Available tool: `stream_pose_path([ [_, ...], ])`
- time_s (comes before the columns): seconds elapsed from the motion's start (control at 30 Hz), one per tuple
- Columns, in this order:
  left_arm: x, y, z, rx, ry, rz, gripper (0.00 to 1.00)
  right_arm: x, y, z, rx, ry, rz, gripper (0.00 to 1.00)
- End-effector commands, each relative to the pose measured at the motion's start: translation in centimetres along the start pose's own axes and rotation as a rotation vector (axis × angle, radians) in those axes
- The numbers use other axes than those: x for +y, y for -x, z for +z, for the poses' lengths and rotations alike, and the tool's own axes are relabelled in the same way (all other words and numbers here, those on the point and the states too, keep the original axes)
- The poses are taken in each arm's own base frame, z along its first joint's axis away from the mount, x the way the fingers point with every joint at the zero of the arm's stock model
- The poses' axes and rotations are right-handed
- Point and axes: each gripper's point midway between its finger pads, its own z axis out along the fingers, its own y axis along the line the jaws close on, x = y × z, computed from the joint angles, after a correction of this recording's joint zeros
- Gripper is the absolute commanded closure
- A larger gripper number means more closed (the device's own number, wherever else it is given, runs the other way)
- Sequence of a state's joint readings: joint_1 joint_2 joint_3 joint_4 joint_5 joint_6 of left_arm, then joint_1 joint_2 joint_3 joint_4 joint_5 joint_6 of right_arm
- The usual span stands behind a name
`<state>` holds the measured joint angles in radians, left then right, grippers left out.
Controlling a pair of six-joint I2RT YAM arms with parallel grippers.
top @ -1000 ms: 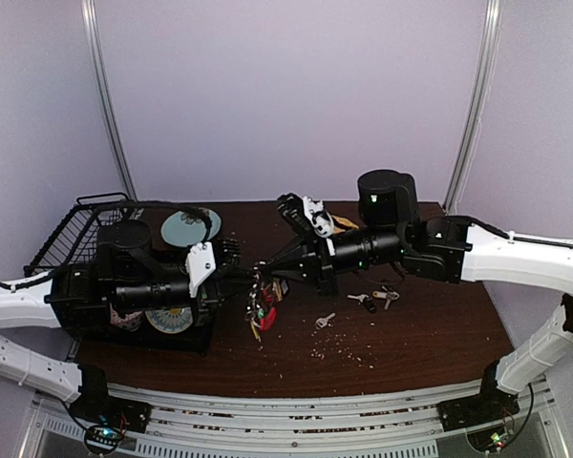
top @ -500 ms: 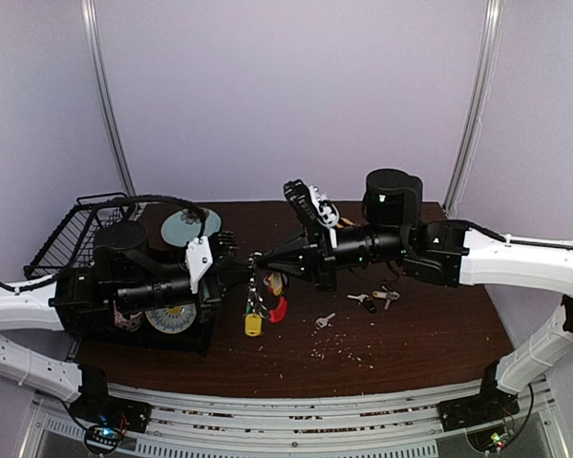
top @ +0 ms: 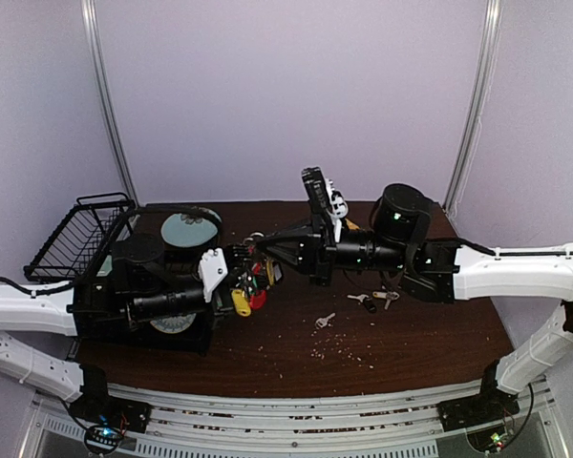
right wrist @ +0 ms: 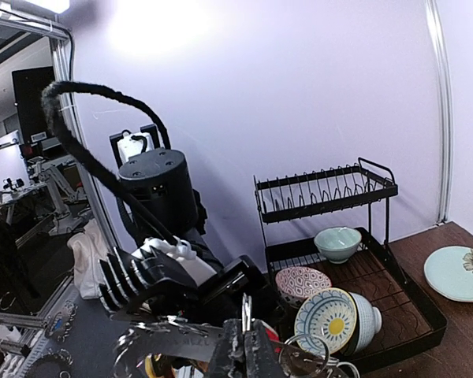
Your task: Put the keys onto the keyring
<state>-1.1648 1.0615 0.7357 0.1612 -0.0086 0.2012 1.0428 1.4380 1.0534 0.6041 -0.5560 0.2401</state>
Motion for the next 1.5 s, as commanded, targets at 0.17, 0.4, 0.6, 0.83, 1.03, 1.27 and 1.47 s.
stream_pose_path([
  [0.17, 0.6, 3.2, -3.8, -0.157, 0.009, 0.034, 0.74, 3.6, 1.2, -2.7, 0.027, 0.234, -0.106, 1.0],
  [0.4, -0.3, 6.7, -4.5, -0.226, -0.085, 0.098, 0.68, 4.0, 0.8, -2.8, 0.072, 0.256, -0.139, 1.0],
  [0.6, 0.8, 8.6, -3.5, -0.288, -0.047, 0.028, 0.7, 3.6, 0.9, -2.7, 0.066, 0.232, -0.127, 1.0],
  [0.83, -0.9, 7.7, -3.2, -0.277, -0.126, 0.06, 0.76, 3.2, 1.1, -2.6, 0.062, 0.203, -0.126, 1.0],
  [1.03, -0.5, 6.8, -2.4, -0.224, -0.102, 0.053, 0.91, 3.1, 1.2, -2.5, 0.061, 0.203, -0.122, 1.0],
  [1.27, 0.6, 6.5, -2.2, -0.195, -0.047, 0.049, 1.0, 3.1, 1.4, -2.6, 0.063, 0.196, -0.128, 1.0],
  [1.47, 1.5, 5.2, -1.6, -0.139, 0.046, 0.077, 1.0, 0.7, 3.9, -2.6, -0.045, 0.025, -0.069, 1.0],
])
